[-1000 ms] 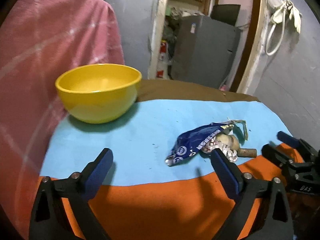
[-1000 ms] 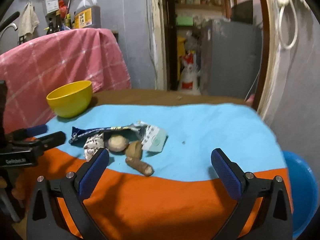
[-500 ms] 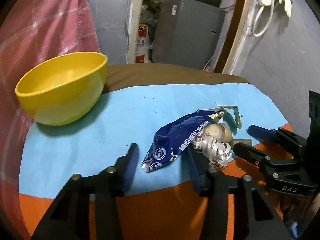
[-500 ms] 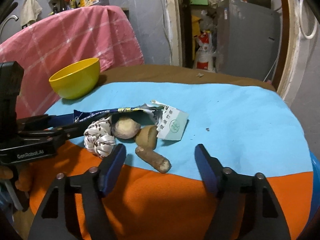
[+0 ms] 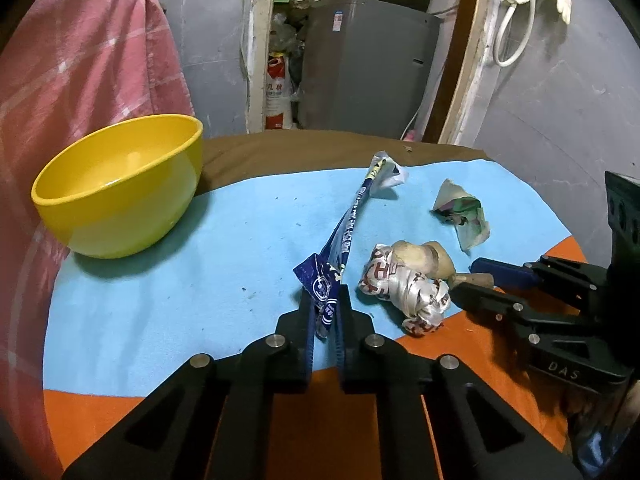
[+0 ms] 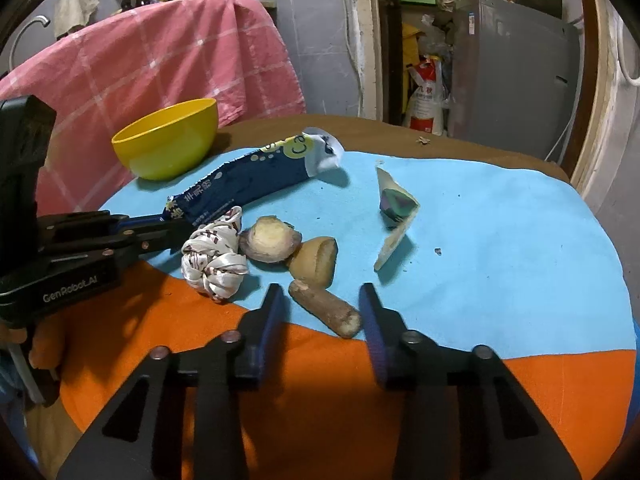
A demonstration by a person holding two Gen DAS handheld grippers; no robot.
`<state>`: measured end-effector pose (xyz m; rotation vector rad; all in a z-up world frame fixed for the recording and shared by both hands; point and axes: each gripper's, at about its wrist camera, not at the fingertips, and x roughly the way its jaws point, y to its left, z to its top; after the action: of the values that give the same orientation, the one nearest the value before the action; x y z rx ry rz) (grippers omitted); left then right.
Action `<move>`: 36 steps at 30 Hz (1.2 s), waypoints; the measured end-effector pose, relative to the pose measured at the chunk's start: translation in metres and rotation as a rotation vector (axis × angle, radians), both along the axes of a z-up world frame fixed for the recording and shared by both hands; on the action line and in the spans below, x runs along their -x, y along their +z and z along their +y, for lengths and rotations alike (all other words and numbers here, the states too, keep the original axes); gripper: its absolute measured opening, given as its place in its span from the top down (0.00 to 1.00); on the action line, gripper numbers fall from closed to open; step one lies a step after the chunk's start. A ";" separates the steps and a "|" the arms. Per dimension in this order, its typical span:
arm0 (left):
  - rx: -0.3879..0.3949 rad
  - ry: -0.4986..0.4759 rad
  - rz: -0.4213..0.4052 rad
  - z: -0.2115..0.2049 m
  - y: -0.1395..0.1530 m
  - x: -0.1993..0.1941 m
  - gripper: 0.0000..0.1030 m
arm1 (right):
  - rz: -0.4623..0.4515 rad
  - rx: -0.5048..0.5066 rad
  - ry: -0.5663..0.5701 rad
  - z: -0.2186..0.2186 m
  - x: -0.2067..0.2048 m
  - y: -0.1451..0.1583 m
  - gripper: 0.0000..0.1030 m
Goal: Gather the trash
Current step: 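Grasp the blue wrapper strip with the left gripper while the right gripper grasps a peanut shell, then carry the blue strip and peanut shell to the blue basin and release both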
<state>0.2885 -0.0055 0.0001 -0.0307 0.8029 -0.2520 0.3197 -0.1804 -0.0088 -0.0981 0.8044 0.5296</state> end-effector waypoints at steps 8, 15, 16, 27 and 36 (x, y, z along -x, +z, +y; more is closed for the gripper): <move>0.027 0.048 0.003 0.003 0.001 0.011 0.96 | -0.007 -0.009 0.013 -0.002 0.007 0.000 0.83; 0.019 0.062 -0.042 0.000 0.009 0.026 0.97 | -0.056 -0.033 0.009 -0.001 0.019 0.003 0.88; 0.015 0.065 -0.054 -0.001 0.011 0.029 0.97 | -0.069 -0.036 0.010 -0.001 0.022 0.005 0.88; -0.002 0.090 -0.179 -0.012 0.039 0.048 0.98 | -0.229 -0.142 -0.035 -0.029 0.044 0.038 0.88; 0.011 0.068 -0.296 -0.039 0.064 0.056 0.98 | -0.407 -0.216 -0.125 -0.060 0.062 0.071 0.88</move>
<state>0.2326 -0.0441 0.0636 -0.0305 0.5054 -0.1913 0.2574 -0.2406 0.0620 0.0435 0.3509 0.4545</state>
